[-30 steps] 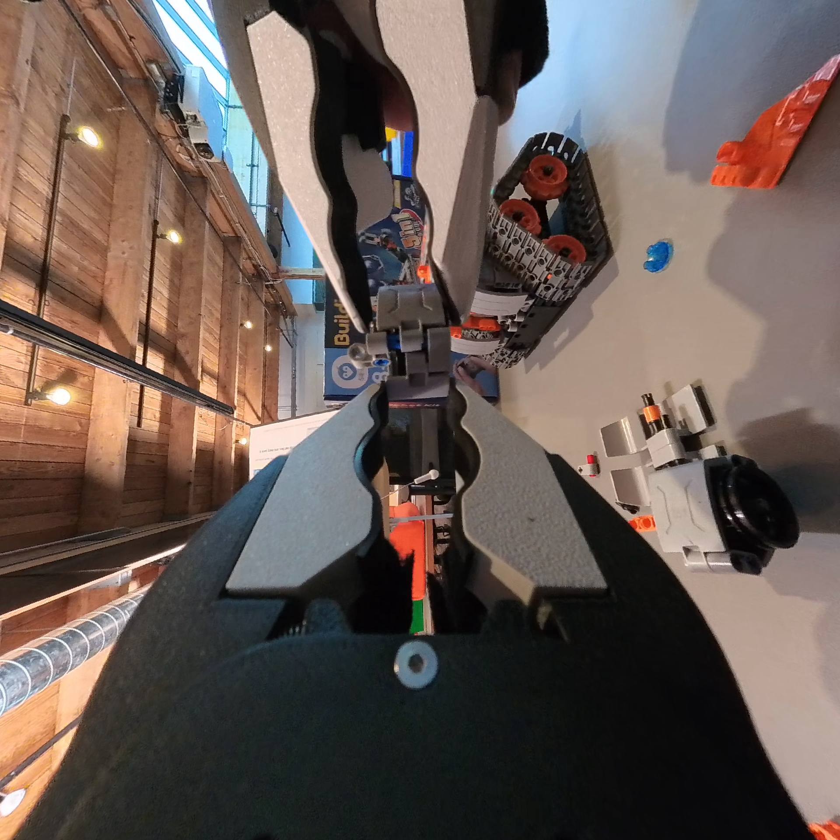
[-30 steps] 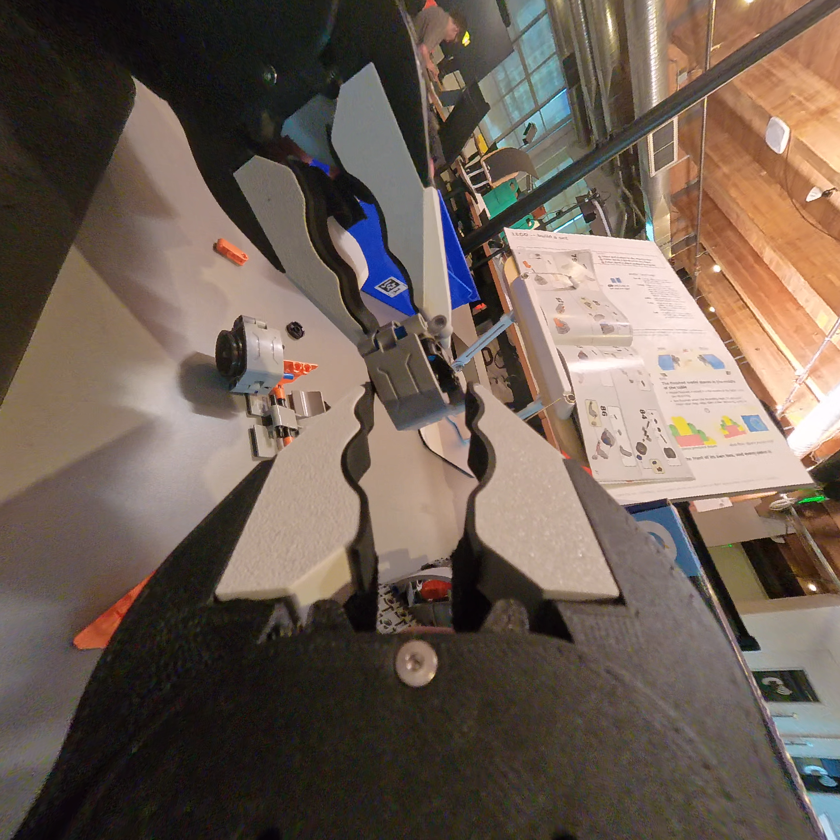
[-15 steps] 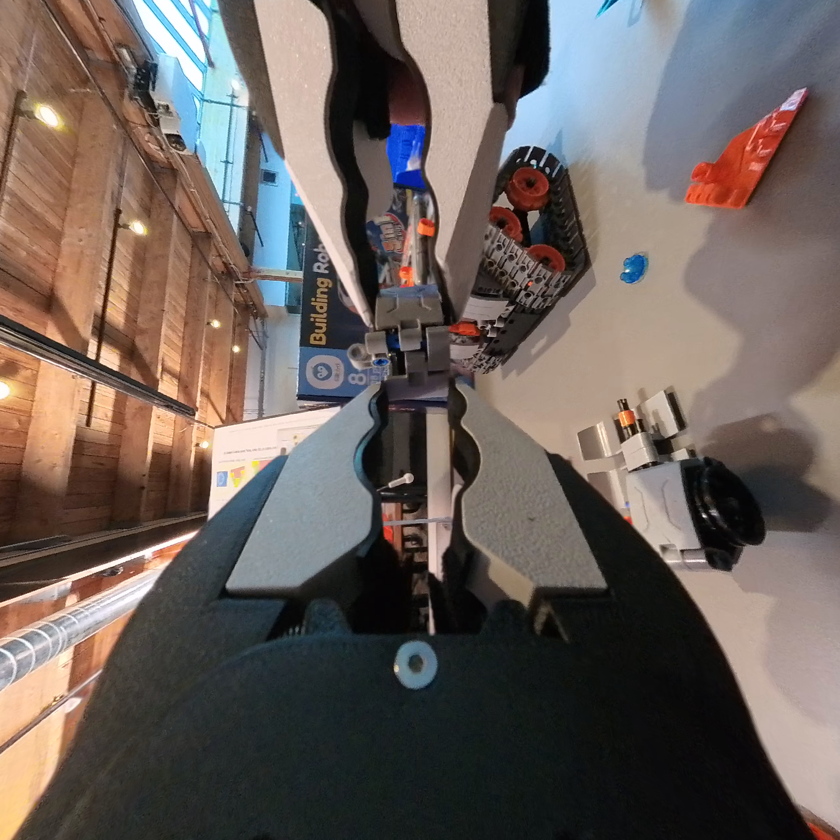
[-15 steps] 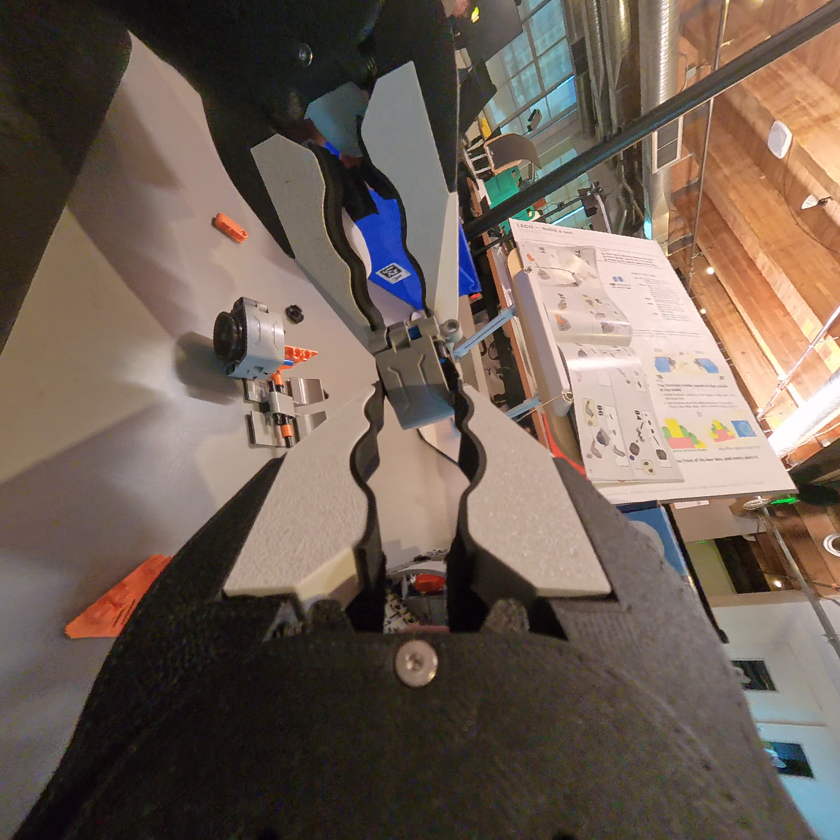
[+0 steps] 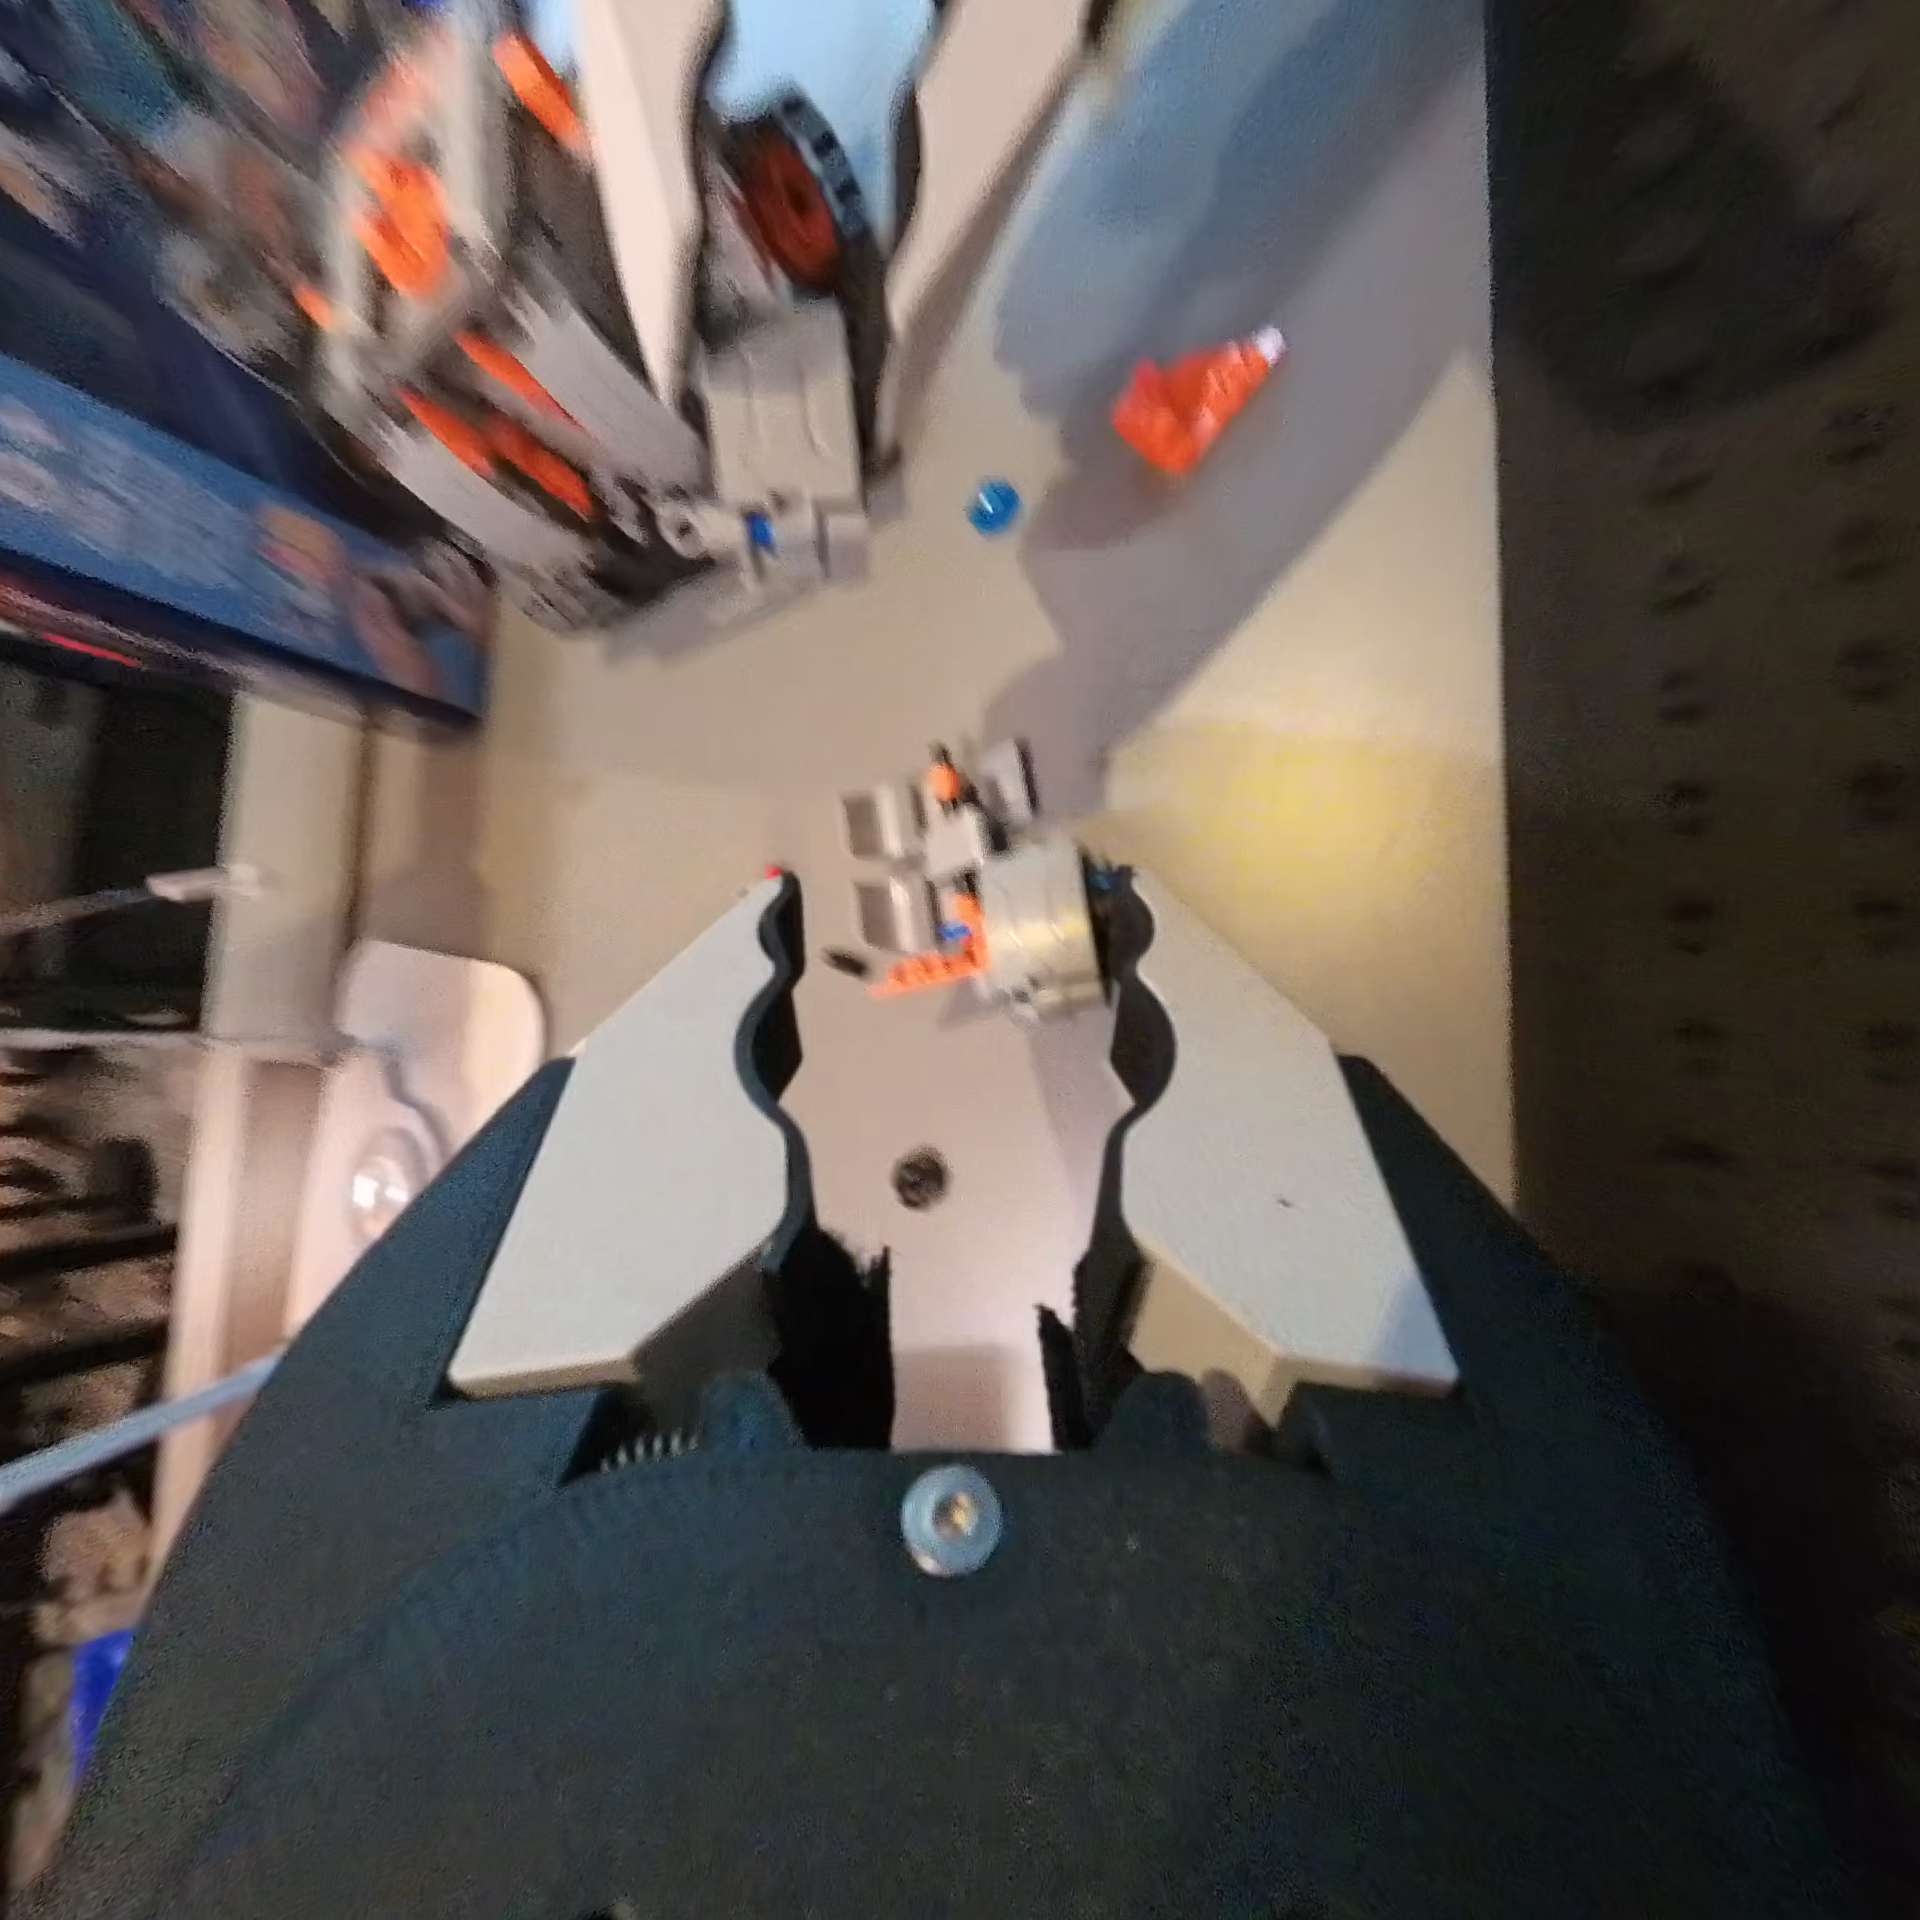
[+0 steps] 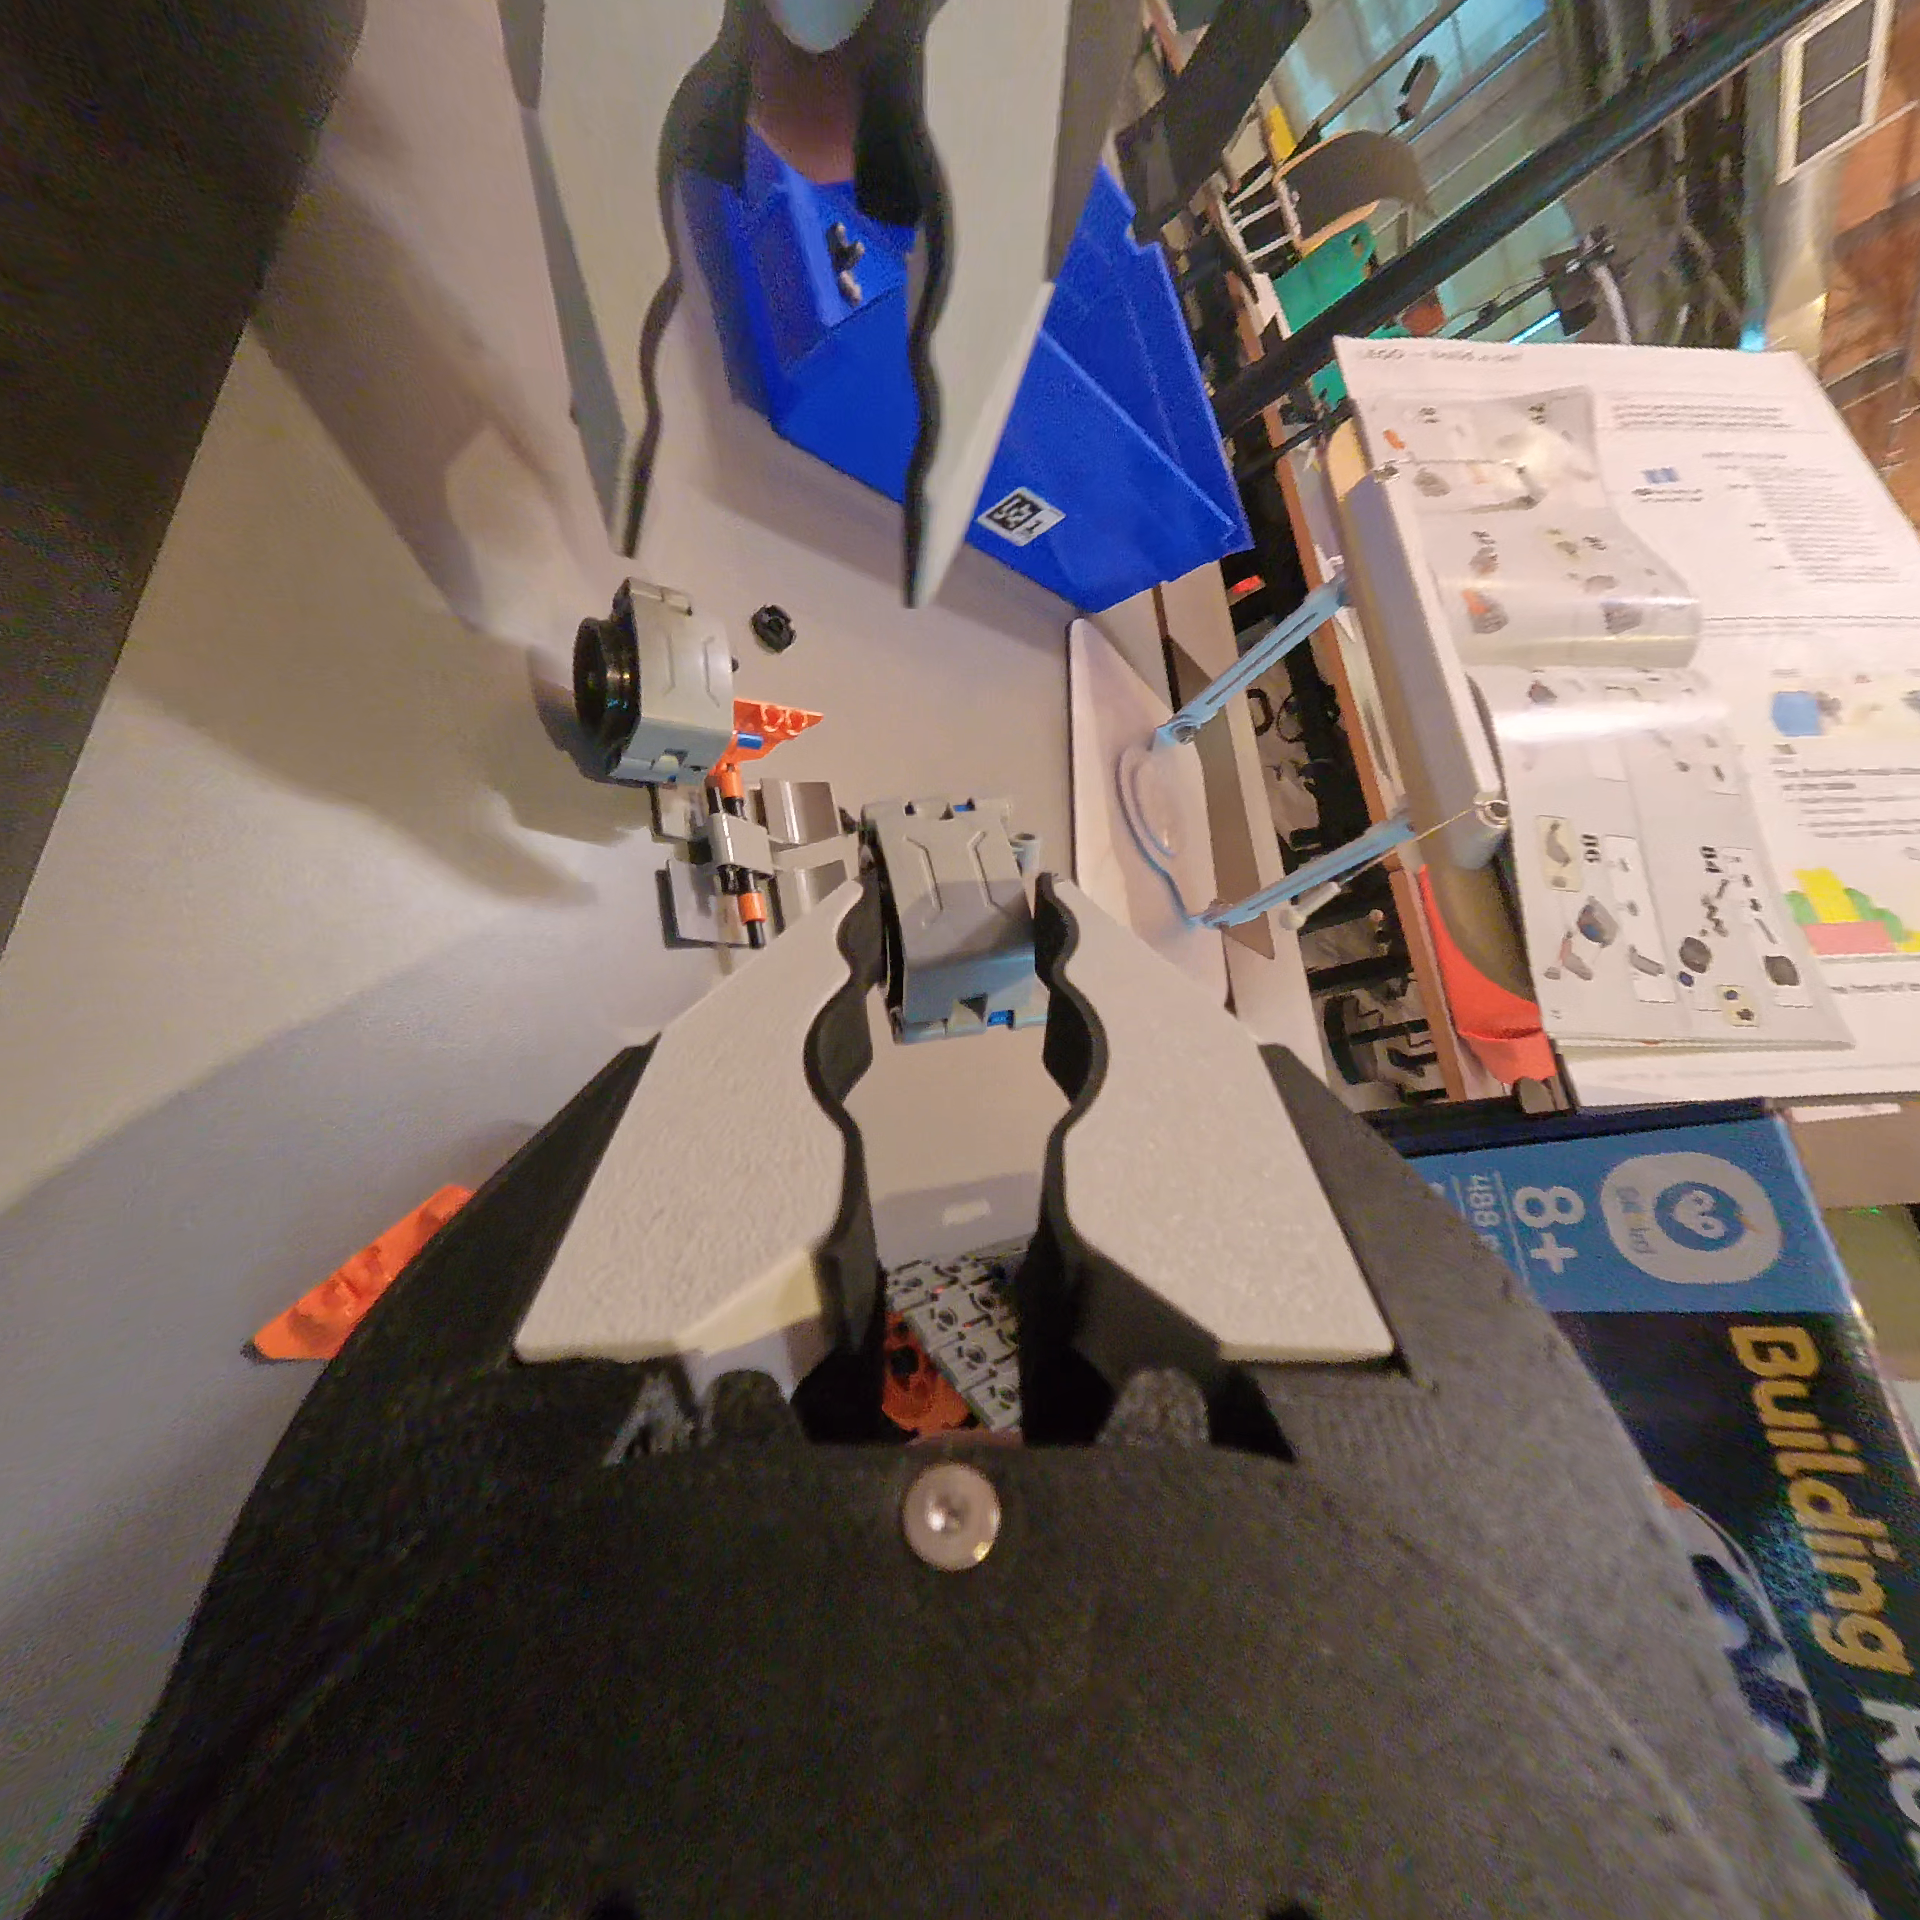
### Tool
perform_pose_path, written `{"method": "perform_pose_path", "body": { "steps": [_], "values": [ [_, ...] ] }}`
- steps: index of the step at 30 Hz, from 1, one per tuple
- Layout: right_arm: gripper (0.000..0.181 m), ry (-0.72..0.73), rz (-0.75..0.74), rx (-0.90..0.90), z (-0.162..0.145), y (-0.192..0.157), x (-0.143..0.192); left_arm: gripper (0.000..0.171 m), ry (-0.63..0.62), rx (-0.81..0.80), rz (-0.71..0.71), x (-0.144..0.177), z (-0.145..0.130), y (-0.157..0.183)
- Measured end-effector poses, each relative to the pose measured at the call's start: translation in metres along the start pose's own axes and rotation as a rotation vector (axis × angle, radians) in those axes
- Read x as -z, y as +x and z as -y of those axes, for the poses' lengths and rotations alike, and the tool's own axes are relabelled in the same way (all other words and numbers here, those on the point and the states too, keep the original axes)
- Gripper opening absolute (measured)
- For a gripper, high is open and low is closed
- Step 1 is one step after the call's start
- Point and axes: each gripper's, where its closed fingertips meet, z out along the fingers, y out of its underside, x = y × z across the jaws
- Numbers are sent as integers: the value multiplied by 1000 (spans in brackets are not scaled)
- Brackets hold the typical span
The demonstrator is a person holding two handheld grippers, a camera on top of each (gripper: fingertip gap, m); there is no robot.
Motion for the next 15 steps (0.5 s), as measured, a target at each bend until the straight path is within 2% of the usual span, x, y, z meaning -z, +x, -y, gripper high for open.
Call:
{"method": "perform_pose_path", "body": {
  "steps": [5, 7, 9, 11, 12, 15],
  "values": [
    [26, -11, 26, -22, -6, -4, -4, 50, -109, 40, -48, -20, -32, 19],
    [26, -15, 32, -30, -8, -5, -5, 39, -124, 42, -44, -26, -38, 22],
    [26, -14, 38, -39, -10, -6, -6, 39, -113, 2, -11, -27, -39, 22],
    [26, -14, 46, -48, -11, -7, -8, 39, -93, -94, 44, -26, -36, 23],
    [26, -15, 50, -51, -12, -7, -8, 38, -84, -195, 97, -25, -34, 23],
    [26, -17, 60, -59, -14, -9, -10, 38, -154, -406, 248, -27, -36, 21]
  ]
}}
